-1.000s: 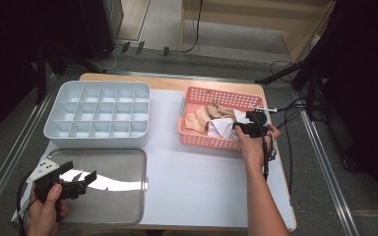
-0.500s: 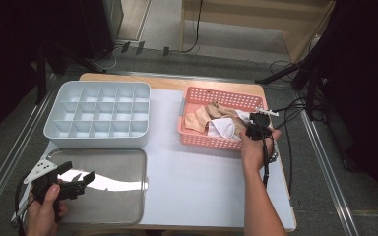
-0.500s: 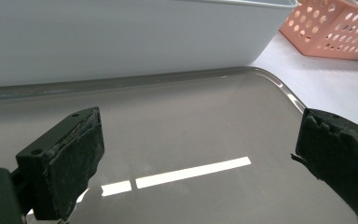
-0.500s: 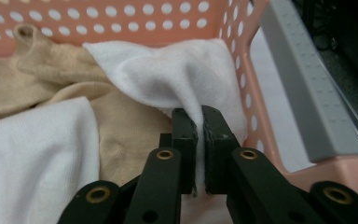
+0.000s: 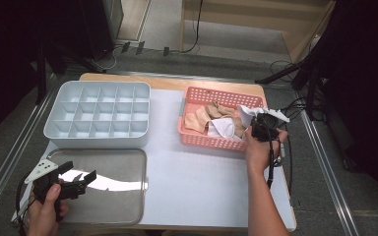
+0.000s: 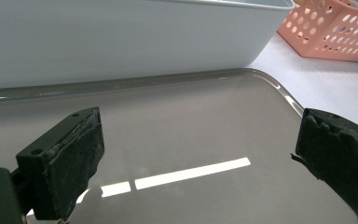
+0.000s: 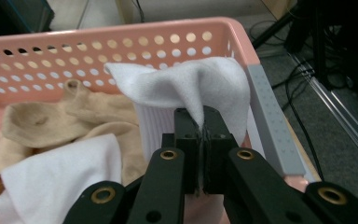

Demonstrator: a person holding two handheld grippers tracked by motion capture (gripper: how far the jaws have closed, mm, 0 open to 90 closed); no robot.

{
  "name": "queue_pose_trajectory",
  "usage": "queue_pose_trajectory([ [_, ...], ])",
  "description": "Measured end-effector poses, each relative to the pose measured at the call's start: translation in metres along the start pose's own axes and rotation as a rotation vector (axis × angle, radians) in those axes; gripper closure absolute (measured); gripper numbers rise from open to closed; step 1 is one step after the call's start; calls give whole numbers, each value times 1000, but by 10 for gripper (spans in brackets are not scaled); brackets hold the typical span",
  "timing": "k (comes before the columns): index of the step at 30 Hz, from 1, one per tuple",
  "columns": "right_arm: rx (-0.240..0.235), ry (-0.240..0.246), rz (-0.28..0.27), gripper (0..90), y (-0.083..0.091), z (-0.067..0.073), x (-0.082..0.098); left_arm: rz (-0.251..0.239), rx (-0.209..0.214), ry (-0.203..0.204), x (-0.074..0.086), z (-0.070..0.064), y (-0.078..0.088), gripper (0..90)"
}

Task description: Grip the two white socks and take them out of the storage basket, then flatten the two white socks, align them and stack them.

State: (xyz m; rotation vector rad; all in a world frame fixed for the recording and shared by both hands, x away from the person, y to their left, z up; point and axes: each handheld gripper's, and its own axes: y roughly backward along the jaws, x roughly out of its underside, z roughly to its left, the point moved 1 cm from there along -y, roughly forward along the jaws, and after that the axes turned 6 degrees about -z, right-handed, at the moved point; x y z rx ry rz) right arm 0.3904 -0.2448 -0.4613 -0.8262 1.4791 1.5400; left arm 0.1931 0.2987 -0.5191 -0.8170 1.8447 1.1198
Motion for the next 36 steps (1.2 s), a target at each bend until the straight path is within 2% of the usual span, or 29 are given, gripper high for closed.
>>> queue_pose_trajectory([
  [3,-52,-11,27,883,-4,0,-3,3,-1,-2,0,1,0,18],
  [4,-59,-2,51,881,-7,0,-3,5,-1,-3,0,1,0,18],
  [5,-59,-2,51,881,-7,0,-3,5,-1,-3,0,1,0,18],
  [6,-70,3,93,874,-13,1,-4,5,-2,-3,0,1,0,18],
  [8,-91,-10,136,851,-19,1,-5,3,-2,-1,0,1,0,18],
  [11,-129,-14,176,735,-25,3,-6,0,-3,0,0,2,1,18],
  [13,-125,-7,201,701,-28,6,-7,0,-4,2,0,3,1,18],
  [15,-154,-19,246,652,-31,7,-8,0,-3,1,0,2,1,18],
  [17,-169,-6,286,598,-35,8,-10,0,-2,-2,0,3,2,18],
  [20,-161,20,341,528,-41,10,-12,-3,-2,3,0,4,3,18],
  [24,-110,40,404,513,-48,12,-13,-7,-3,4,-1,4,3,18],
  [26,-87,41,433,530,-52,13,-13,-4,-2,2,0,4,3,18],
  [28,-70,11,450,599,-55,11,-14,-4,0,1,0,3,3,19],
  [33,-42,-65,480,670,-62,4,-13,-1,-9,0,0,6,5,28],
  [36,-27,-53,488,730,-63,4,-14,-5,-8,5,0,6,5,30],
])
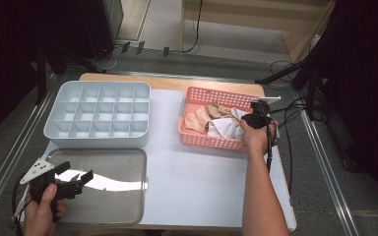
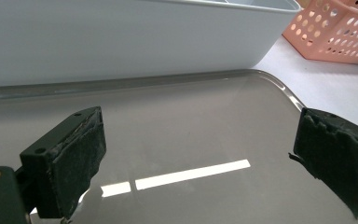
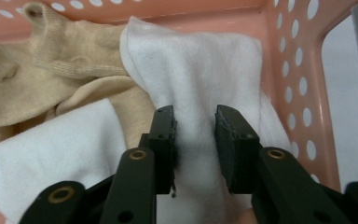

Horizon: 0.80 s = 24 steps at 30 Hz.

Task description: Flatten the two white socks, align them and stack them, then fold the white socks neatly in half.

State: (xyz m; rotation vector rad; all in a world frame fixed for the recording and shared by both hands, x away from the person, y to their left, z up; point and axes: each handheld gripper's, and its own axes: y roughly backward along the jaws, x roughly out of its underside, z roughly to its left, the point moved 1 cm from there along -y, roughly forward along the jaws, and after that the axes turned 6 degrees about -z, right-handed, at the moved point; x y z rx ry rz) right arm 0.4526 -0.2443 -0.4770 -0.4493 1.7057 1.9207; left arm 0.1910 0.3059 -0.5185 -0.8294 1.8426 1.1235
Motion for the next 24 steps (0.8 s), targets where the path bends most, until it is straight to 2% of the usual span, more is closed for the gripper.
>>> queue_pose_trajectory([
  [3,20,-6,-15,800,1,1,0,2,2,-3,0,0,1,31],
  [4,22,8,-23,813,2,1,1,-2,2,-3,0,-1,0,32],
  [8,6,-1,-99,831,8,0,4,0,0,-3,0,0,1,33],
  [11,-35,-13,-182,832,15,-1,8,-1,-4,1,0,2,2,33],
  [14,-83,-3,-243,832,22,-4,12,-3,-8,1,0,4,3,34],
  [16,-115,-21,-279,832,26,-7,14,-7,-10,5,0,4,3,34],
  [18,-128,-34,-300,832,30,-9,16,-6,-12,2,0,3,3,36],
  [20,-160,-57,-311,831,34,-11,17,-9,-11,0,0,2,2,39],
  [21,-160,-57,-311,831,34,-11,17,-9,-11,0,0,2,2,42],
  [24,-175,-31,-371,831,44,-8,19,-8,-8,-3,0,1,2,43],
])
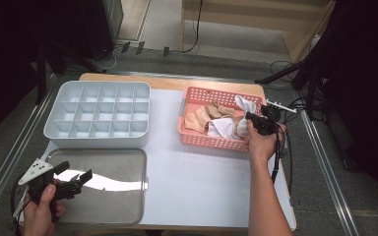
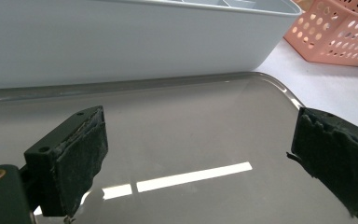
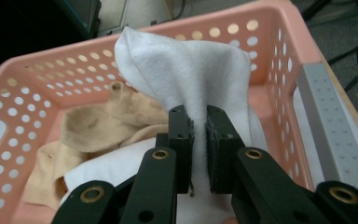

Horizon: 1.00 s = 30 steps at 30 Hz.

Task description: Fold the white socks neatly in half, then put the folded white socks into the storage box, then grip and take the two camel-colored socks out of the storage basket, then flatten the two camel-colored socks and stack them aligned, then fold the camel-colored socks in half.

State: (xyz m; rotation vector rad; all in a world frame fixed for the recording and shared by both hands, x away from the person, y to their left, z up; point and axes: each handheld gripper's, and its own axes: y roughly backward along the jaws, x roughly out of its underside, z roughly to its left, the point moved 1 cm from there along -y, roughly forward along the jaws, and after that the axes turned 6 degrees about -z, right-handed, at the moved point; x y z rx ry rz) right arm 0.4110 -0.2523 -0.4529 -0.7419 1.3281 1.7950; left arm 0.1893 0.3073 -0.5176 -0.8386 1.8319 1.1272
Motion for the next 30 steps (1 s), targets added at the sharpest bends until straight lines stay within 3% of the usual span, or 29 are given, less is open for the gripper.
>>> queue_pose_trajectory([
  [4,-34,5,-43,829,9,7,-1,-4,-3,2,0,0,0,44],
  [7,-33,31,-70,827,15,14,-1,-1,-4,1,0,0,0,44],
  [11,-63,24,-95,826,23,20,-1,-2,-2,-1,0,-2,-1,44],
  [16,-62,57,-135,826,31,28,0,-2,-3,0,0,-1,-1,46],
  [30,-122,84,-191,827,59,55,6,2,-2,-7,1,-4,-2,47],
])
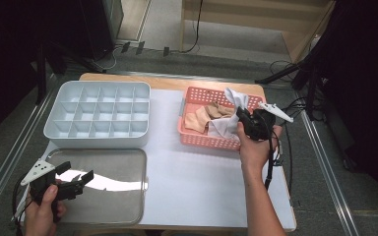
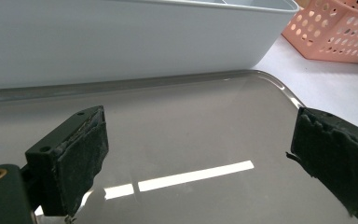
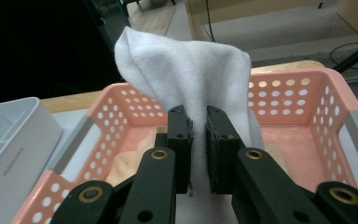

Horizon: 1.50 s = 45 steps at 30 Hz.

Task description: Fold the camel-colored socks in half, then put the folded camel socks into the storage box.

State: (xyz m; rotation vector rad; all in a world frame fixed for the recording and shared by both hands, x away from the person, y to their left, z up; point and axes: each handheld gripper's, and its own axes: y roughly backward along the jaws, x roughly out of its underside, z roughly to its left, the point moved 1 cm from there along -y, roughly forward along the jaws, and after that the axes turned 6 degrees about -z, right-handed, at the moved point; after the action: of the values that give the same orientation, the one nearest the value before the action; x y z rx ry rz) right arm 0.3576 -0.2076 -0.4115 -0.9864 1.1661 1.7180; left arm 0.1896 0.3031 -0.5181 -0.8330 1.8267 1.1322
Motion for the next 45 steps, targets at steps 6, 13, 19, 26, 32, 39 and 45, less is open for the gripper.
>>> queue_pose_trajectory([
  [6,-31,-1,-32,828,15,10,0,6,6,-5,1,-1,-1,47],
  [13,-53,3,-64,827,29,18,2,7,3,-3,1,-1,-2,47],
  [19,-73,13,-89,828,45,23,5,12,7,-5,1,-3,-3,47],
  [26,-113,-4,-87,828,65,30,17,6,6,-1,1,-3,-3,47],
  [32,-164,-45,-75,827,80,36,27,8,9,-5,1,-3,-3,47],
  [39,-167,-20,-78,828,95,41,42,8,10,-10,0,-5,-3,47],
  [45,-164,-25,-54,828,104,38,60,6,11,-10,0,-5,-2,47],
])
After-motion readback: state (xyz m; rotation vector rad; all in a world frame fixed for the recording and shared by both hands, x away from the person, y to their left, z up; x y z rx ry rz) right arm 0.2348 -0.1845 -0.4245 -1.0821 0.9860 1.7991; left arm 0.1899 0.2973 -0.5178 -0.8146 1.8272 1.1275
